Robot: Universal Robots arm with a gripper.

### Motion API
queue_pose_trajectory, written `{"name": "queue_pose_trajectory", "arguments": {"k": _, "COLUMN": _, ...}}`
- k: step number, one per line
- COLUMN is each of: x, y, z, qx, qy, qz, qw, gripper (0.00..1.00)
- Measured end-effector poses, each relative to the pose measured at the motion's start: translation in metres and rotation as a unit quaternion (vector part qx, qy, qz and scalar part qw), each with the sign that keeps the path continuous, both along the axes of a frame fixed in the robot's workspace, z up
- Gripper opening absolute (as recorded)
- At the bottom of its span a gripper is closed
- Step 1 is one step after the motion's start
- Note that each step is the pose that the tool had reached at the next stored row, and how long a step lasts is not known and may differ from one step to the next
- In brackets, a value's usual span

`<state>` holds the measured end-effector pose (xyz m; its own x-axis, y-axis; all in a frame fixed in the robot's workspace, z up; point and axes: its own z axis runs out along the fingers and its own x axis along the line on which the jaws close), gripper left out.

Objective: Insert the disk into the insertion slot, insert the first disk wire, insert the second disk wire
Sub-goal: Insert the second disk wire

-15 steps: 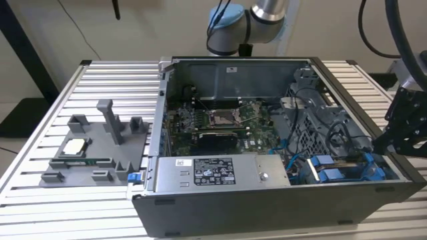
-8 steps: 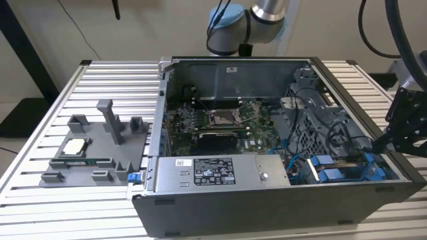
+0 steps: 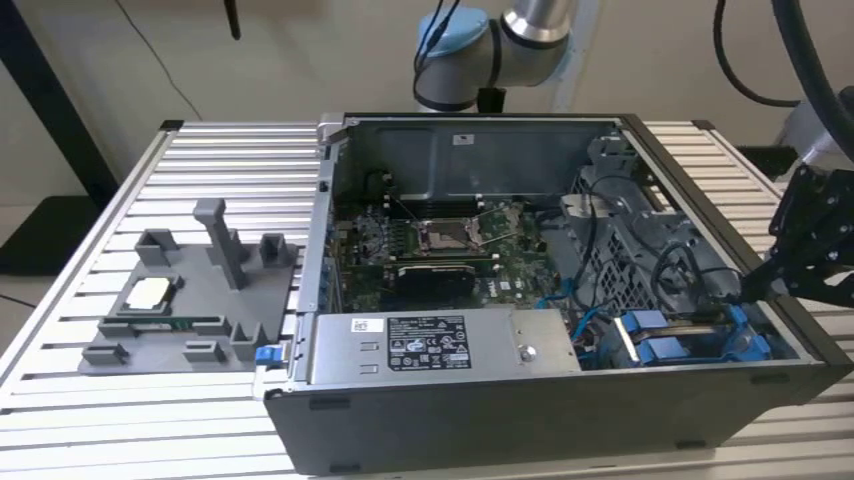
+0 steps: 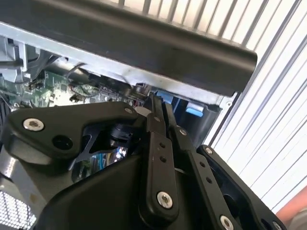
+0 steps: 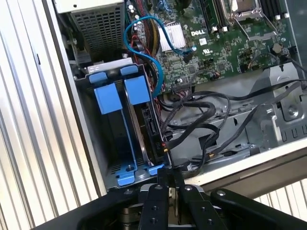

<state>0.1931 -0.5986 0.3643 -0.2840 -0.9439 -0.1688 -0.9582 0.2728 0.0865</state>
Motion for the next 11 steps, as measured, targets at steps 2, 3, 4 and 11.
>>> {"name": "queue_pose_trajectory", "arguments": {"k": 2, "x": -0.007, "y": 0.0004, "z": 0.0026, "qx": 0.0004, "qy": -0.0003, "qz": 0.0, "qw": 1.0, "gripper": 0.15}}
{"name": "queue_pose_trajectory", "arguments": {"k": 3, "x": -0.01, "y": 0.0008, "z": 0.0037, "qx": 0.0005, "qy": -0.0005, "qz": 0.0, "qw": 1.0, "gripper": 0.15}}
{"name": "queue_pose_trajectory", "arguments": {"k": 4, "x": -0.013, "y": 0.0014, "z": 0.0048, "qx": 0.0006, "qy": -0.0008, "qz": -0.001, "qw": 1.0, "gripper": 0.15}}
{"name": "queue_pose_trajectory", "arguments": {"k": 11, "x": -0.028, "y": 0.0105, "z": 0.0131, "qx": 0.0011, "qy": -0.0019, "qz": -0.001, "qw": 1.0, "gripper": 0.15}}
